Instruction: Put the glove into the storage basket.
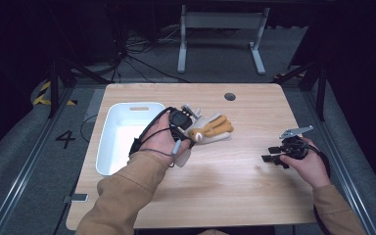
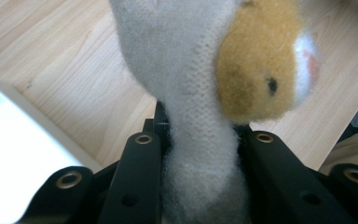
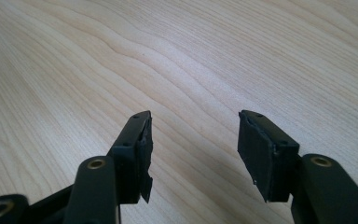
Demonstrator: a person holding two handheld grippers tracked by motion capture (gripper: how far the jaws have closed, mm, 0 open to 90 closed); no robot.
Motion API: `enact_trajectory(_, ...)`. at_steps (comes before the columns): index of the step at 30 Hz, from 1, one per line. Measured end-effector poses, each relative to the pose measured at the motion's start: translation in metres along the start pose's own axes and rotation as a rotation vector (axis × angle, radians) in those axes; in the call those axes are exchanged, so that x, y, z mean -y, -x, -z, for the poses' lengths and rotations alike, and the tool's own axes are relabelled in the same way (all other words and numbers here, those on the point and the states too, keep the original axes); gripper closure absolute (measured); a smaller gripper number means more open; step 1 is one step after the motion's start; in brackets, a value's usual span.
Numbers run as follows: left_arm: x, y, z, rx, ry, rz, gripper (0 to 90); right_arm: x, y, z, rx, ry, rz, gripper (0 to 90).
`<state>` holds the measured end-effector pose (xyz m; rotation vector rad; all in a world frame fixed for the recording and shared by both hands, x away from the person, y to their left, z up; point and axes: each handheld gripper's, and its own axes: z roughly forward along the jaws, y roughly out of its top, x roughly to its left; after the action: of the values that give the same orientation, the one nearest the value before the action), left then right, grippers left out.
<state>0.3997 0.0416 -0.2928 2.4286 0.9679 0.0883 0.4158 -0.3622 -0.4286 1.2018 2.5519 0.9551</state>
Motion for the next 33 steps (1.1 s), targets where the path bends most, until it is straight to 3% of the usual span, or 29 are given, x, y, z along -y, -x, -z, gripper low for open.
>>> enact_trajectory(8, 0.006, -0.012, 0.012, -0.036, 0.024, 0.041, 74.8, 0.001, 0.0, 0.0, -0.007, 0.001, -0.007, 46.7)
enact_trajectory(26, 0.035, -0.05, 0.043, -0.14, 0.056, 0.263, 74.6, 0.004, 0.0, -0.001, -0.019, -0.001, -0.011, 47.4)
enact_trajectory(30, 0.041, -0.056, 0.045, -0.166, 0.065, 0.283, 74.4, 0.004, 0.001, 0.0, -0.022, 0.005, -0.017, 47.3)
enact_trajectory(33, 0.046, -0.06, 0.046, -0.162, 0.065, 0.309, 74.3, 0.004, 0.0, 0.002, -0.024, 0.017, -0.014, 47.6)
